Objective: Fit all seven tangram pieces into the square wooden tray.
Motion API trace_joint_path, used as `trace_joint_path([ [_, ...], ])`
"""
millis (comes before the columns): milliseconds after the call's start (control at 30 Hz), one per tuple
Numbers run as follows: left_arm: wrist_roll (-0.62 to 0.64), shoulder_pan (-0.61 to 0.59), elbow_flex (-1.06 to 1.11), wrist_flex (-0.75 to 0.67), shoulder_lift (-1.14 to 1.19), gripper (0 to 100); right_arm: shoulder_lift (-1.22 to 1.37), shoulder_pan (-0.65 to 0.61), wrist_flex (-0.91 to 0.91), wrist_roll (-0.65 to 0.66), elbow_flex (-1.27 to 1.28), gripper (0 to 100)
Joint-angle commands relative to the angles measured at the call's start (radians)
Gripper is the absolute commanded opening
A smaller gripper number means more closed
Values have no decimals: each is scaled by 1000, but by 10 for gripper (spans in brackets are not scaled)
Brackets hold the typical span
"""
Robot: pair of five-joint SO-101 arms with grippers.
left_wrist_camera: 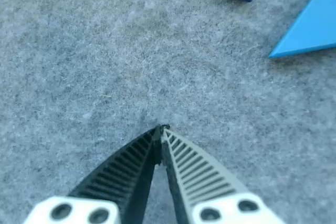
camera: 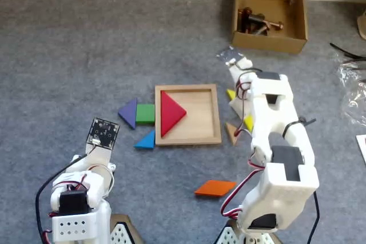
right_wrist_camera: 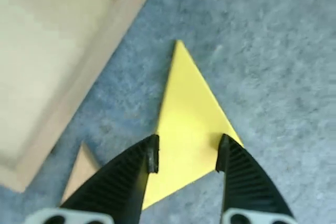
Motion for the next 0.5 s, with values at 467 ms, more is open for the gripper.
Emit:
trace_joint_path([
  [467, 8, -13, 21, 6, -7, 14, -21, -13, 186, 64, -160, 276],
])
